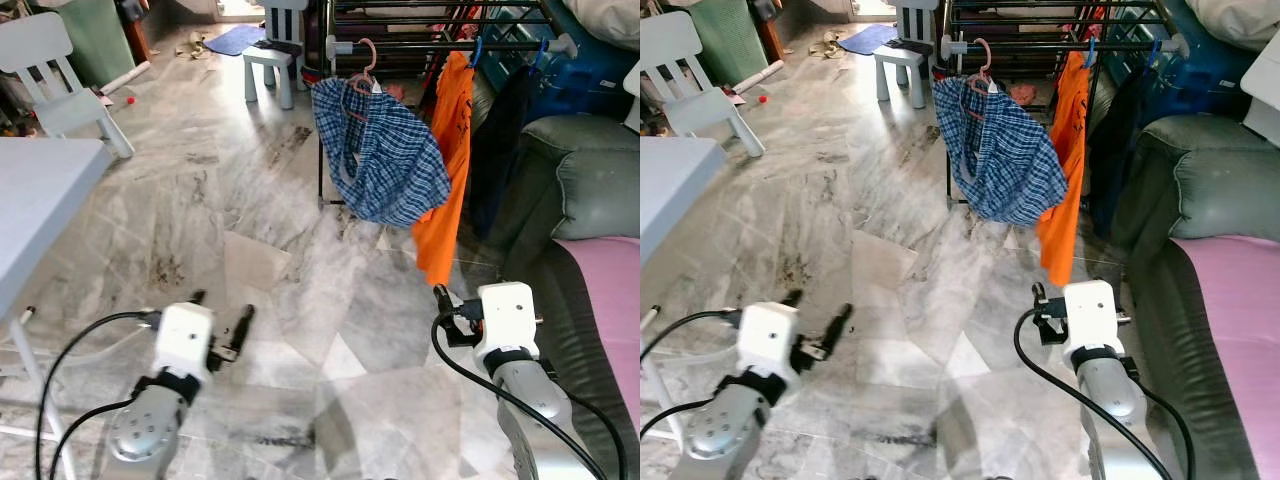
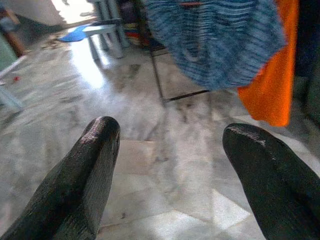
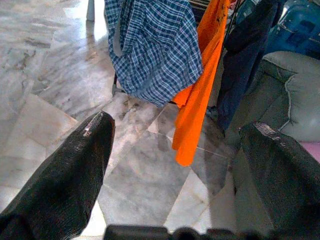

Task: Hang hanger

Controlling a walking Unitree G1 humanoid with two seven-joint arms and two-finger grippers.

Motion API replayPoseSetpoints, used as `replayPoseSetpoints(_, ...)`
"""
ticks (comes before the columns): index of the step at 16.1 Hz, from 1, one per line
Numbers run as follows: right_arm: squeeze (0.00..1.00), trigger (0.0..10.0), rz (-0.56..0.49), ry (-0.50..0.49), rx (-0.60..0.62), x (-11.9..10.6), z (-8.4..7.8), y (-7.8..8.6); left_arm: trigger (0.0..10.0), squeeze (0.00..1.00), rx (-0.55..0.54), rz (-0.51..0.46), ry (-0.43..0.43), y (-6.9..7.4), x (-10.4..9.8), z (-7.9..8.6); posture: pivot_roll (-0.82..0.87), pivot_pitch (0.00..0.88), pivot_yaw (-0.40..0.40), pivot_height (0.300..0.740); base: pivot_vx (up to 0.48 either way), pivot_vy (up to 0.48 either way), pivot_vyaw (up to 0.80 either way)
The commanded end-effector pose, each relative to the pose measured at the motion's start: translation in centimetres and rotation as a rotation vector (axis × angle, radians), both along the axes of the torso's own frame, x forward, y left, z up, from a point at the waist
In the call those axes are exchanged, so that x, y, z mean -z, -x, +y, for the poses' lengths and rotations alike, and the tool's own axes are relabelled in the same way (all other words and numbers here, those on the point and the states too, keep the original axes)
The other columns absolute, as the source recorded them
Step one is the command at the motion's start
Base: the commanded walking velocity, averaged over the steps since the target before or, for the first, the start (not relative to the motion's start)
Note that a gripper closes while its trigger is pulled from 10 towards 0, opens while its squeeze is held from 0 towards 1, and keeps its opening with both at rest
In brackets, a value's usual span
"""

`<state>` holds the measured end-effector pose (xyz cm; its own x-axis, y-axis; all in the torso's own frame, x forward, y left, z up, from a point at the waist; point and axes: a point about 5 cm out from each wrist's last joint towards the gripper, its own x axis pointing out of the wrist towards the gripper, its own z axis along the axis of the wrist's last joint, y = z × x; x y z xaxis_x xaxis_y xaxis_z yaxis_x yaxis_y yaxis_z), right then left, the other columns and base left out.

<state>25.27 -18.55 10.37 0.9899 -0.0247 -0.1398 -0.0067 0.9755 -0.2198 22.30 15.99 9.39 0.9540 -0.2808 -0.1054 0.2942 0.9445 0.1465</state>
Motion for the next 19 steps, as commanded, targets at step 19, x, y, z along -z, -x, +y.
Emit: replayPoseSetpoints(19, 0.0, 10.0, -0.063, -0.056, -0.011, -1.2, 2.0, -0.7, 10.0, 0.0, -0.046, -0.052, 0.164, -3.3, -0.6, -2.3, -0.13, 0.092, 0.003, 0.74, 0.031, 0.0, 0.04)
